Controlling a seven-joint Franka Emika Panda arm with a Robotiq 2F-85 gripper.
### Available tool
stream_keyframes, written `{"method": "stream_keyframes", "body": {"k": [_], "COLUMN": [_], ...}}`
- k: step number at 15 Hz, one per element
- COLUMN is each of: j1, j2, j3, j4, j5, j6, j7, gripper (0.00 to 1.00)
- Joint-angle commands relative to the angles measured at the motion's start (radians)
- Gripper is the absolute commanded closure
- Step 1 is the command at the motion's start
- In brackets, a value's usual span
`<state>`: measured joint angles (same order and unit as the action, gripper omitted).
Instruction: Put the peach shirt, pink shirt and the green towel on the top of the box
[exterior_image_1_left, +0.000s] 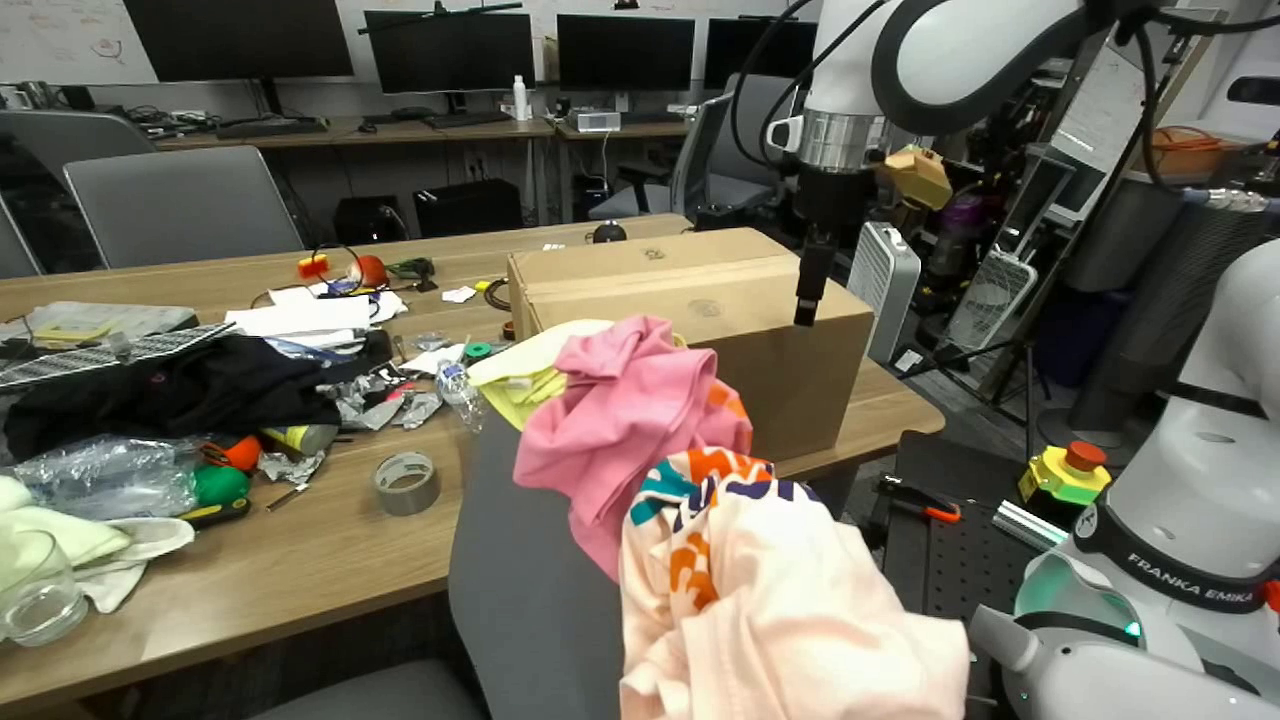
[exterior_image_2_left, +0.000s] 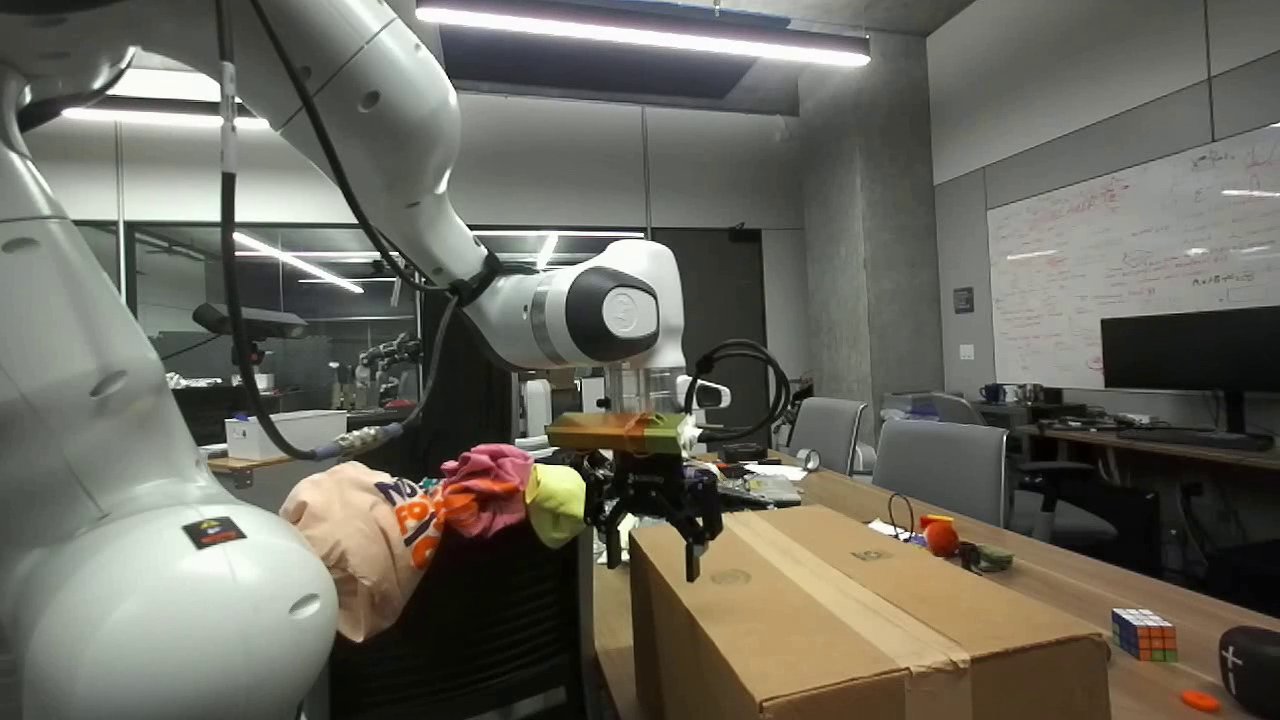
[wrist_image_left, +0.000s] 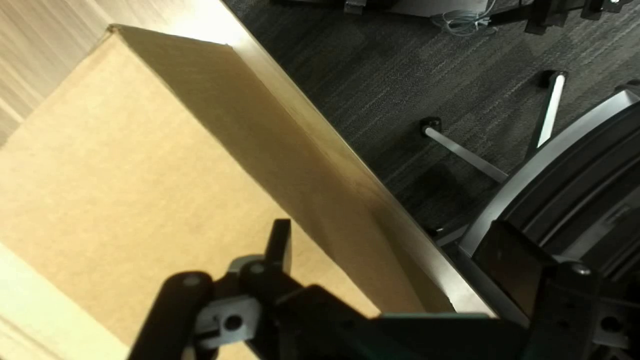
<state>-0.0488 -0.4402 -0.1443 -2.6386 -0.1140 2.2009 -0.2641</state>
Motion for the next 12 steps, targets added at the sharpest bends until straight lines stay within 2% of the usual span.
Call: {"method": "stream_keyframes", "body": {"k": [1,6,12], "j1": [-0.008,0.038,0.139], "j2": [-0.011,-0.116,-0.239], "j3": [0.021,0.083,0.12], "j4": [-0.005,-0.02,-0.018], "j5": [-0.021,-0.063,0.012], "j6": [0.006,-0.04,-0.12], "j7": [0.004,-0.034,-0.038], "gripper": [0.0,0.0,0.0]}}
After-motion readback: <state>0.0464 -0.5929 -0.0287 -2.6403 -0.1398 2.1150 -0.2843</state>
